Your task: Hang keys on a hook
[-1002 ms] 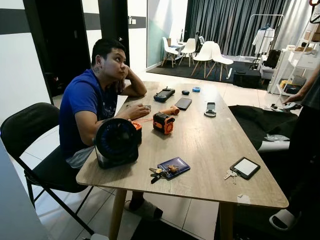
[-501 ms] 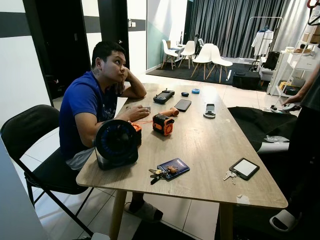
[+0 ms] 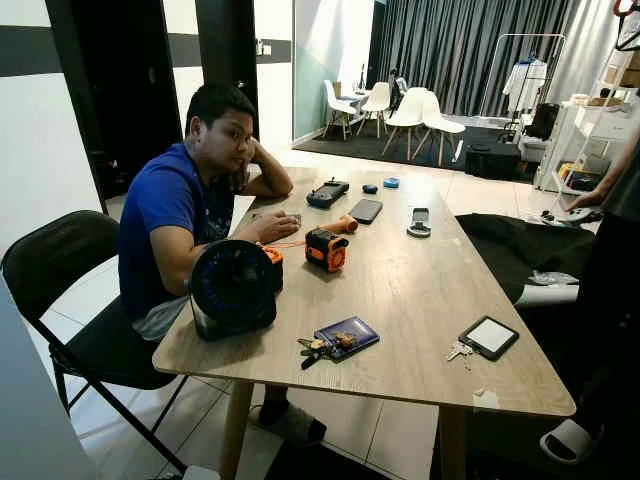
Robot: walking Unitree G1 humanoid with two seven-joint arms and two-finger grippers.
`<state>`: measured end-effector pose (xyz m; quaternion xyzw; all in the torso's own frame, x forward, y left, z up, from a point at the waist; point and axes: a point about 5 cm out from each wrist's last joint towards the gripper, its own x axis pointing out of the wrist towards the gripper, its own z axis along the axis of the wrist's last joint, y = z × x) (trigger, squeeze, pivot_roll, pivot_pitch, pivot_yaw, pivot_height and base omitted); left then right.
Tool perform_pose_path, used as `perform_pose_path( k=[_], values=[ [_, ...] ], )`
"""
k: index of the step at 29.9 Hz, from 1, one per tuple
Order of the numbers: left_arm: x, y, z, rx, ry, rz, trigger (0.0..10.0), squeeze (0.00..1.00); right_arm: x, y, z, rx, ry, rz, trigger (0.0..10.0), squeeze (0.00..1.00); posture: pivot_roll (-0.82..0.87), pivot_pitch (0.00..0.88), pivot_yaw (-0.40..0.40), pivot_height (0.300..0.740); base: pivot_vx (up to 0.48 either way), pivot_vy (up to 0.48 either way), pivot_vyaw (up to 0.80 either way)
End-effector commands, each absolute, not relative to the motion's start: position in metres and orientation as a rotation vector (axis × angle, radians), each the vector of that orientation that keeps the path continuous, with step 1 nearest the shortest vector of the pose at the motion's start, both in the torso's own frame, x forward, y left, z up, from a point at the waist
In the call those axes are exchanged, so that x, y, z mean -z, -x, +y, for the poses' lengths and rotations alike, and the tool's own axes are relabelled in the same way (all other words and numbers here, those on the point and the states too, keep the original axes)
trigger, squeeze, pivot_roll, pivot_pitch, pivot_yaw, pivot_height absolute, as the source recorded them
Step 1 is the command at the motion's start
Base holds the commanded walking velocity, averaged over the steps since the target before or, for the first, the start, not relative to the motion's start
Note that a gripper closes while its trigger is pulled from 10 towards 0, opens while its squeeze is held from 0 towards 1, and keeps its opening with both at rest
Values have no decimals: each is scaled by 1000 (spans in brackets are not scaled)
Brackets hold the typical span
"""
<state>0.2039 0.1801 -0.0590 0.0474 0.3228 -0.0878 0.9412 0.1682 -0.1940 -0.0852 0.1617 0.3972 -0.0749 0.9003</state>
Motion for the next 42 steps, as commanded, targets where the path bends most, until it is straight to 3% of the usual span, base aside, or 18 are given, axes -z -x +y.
perform_pose_path(
  k=[1,42],
  values=[
    [60,-204,179,173,-99,663,10000,0,87,-166,-193,167,-339,836,10000,0,67,0,-5,740,0,0,0],
    [55,-216,180,126,-80,668,10000,0,83,-179,-185,124,-332,837,10000,0,73,68,-8,740,0,0,0]
  ],
)
